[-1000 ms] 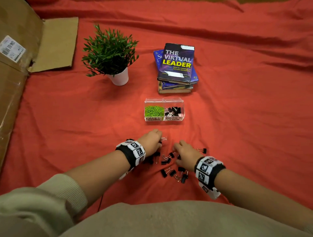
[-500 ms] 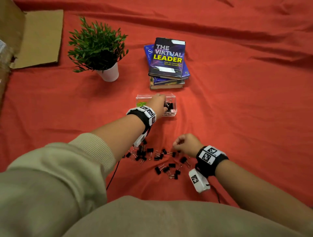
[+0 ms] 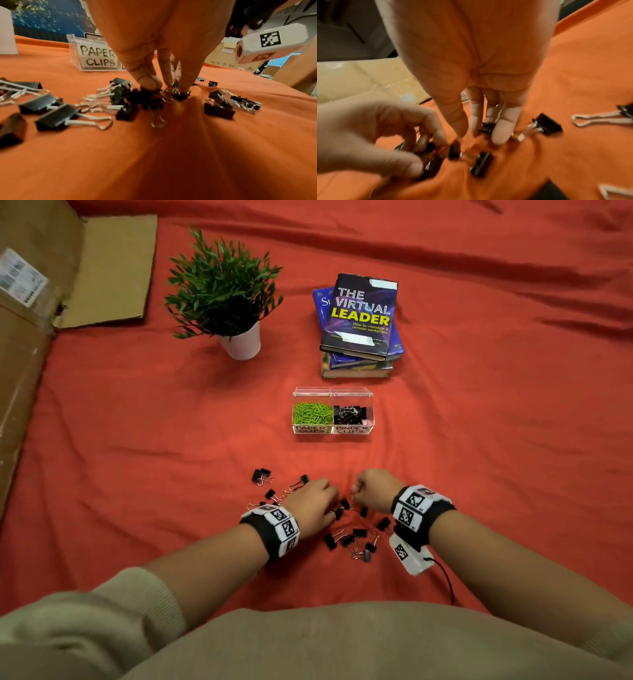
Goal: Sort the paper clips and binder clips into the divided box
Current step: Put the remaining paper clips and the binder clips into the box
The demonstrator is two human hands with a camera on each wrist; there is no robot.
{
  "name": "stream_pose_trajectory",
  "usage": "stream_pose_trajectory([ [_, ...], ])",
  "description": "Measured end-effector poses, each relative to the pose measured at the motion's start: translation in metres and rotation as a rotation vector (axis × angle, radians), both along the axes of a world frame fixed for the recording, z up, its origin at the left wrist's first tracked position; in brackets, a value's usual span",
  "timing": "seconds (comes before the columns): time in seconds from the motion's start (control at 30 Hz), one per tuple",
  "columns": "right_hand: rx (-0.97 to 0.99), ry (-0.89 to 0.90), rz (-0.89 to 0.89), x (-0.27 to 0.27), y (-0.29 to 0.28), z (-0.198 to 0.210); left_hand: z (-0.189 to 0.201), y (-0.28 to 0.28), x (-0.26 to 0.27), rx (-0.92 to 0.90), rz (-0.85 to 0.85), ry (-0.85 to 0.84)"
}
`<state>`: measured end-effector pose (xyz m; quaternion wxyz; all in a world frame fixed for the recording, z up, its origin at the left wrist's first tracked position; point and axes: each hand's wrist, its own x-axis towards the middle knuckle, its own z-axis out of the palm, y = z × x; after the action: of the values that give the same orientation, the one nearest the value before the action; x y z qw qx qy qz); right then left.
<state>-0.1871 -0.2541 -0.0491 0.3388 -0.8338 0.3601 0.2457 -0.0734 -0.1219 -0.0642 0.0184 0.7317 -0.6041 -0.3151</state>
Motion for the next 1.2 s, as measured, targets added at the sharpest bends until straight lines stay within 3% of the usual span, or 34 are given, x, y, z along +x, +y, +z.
stream_pose_trajectory([
  [0.23,-0.078,-0.076,0.091,-0.025,0.031,-0.015,-0.003,0.009,-0.007,-0.035,-0.076,-0.047],
  [0.47,0.166,-0.179,-0.299,-0.02,0.018,-0.01,-0.002,0.016,-0.008,-0.05,-0.135,-0.074],
  [0.53,0.147,-0.171,-0.263,-0.017,0.015,-0.008,-0.003,0.019,-0.009,-0.065,-0.134,-0.08],
  [0.7,-0.06,-0.048,0.02,-0.02,0.024,-0.013,-0.003,0.024,-0.01,-0.081,-0.159,-0.106],
  [0.9,-0.155,-0.024,0.155,-0.038,0.037,-0.027,-0.005,0.026,-0.012,-0.04,-0.138,-0.118],
  [1.1,0.098,-0.178,-0.31,-0.034,0.021,-0.009,-0.007,0.028,-0.008,-0.053,-0.041,-0.016],
  [1.2,0.04,-0.266,-0.212,-0.018,0.023,-0.007,-0.007,0.026,0.0,-0.087,0.125,0.063],
])
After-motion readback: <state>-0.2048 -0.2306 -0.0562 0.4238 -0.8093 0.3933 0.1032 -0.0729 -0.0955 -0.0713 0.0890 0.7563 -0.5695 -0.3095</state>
